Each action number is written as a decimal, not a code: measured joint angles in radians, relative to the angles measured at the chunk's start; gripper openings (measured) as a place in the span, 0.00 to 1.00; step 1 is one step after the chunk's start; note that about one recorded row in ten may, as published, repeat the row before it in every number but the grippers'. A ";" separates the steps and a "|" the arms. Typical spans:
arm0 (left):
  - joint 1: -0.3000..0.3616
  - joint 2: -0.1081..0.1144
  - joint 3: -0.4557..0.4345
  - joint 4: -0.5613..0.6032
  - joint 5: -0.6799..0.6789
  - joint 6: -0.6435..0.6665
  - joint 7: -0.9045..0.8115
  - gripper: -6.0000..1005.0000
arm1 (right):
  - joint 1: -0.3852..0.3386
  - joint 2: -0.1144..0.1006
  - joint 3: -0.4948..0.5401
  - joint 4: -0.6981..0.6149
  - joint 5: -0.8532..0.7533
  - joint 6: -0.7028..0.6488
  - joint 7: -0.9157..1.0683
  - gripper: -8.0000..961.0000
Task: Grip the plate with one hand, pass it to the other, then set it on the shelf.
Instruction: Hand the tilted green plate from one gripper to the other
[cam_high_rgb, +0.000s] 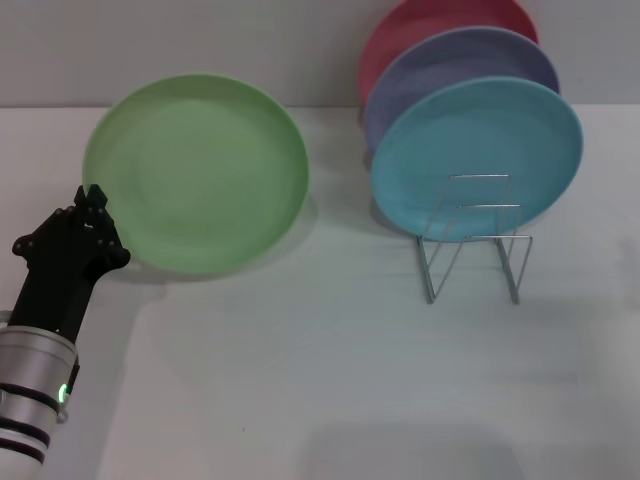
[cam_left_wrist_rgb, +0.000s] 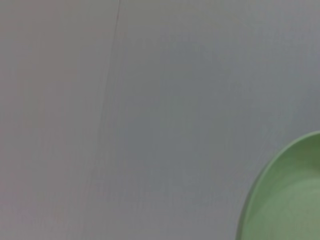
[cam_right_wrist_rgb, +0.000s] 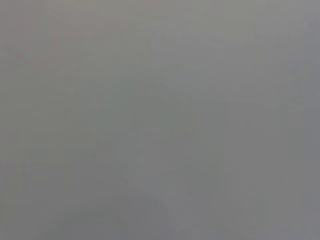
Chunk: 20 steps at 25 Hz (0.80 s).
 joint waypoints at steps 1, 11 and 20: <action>0.002 0.000 0.005 0.000 -0.003 0.003 0.000 0.04 | -0.003 0.000 -0.011 0.031 -0.026 -0.003 -0.035 0.57; -0.007 -0.001 0.151 0.003 -0.191 0.122 0.089 0.04 | 0.028 -0.006 -0.114 0.213 -0.149 0.081 -0.169 0.57; -0.007 -0.001 0.246 -0.042 -0.327 0.199 0.198 0.04 | 0.114 -0.007 -0.195 0.244 -0.161 0.201 -0.170 0.57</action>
